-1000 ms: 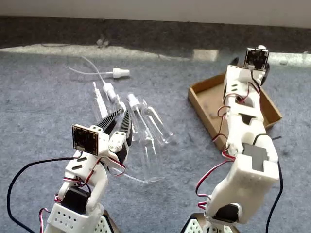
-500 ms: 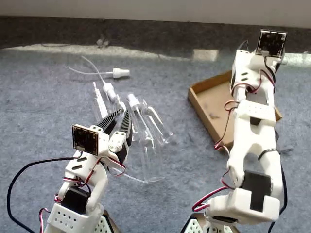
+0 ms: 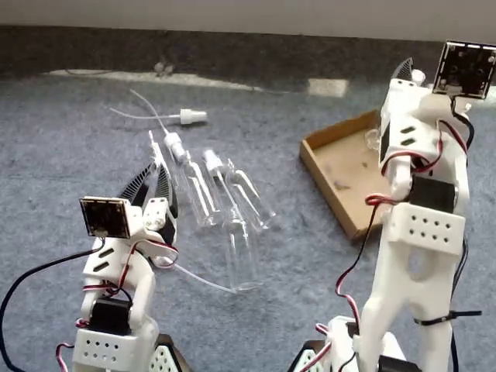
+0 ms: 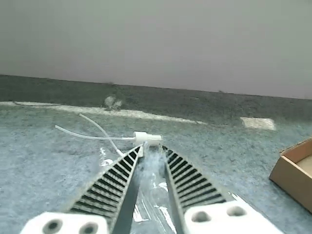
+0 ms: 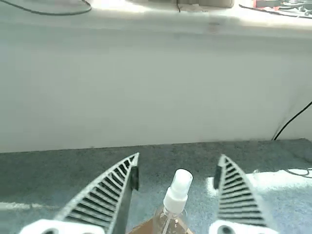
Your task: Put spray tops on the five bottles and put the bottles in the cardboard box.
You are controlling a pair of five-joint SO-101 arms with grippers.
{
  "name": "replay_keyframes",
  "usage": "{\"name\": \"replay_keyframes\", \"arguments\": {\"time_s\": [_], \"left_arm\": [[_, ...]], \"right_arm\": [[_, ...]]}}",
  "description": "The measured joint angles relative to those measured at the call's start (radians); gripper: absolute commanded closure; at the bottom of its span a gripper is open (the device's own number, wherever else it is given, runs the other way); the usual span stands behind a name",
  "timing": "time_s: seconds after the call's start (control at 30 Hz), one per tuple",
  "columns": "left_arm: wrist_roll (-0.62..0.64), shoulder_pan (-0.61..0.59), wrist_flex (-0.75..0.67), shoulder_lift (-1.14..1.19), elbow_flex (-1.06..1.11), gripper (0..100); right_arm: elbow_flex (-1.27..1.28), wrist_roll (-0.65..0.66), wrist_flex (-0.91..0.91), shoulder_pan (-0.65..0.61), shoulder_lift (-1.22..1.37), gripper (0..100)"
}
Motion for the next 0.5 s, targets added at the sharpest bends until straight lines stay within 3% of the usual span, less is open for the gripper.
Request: {"name": "replay_keyframes", "arguments": {"time_s": [0.33,0.5], "left_arm": [[0.000,-0.011,0.000,0.000,0.000,99],[0.000,-0.100,0.000,0.000,0.000,99]], "right_arm": [[0.009,0.003,0.348,-0.238,-0.080,91.3],[-0.060,0.083,0.534,-0.394,-0.003,91.3]]}}
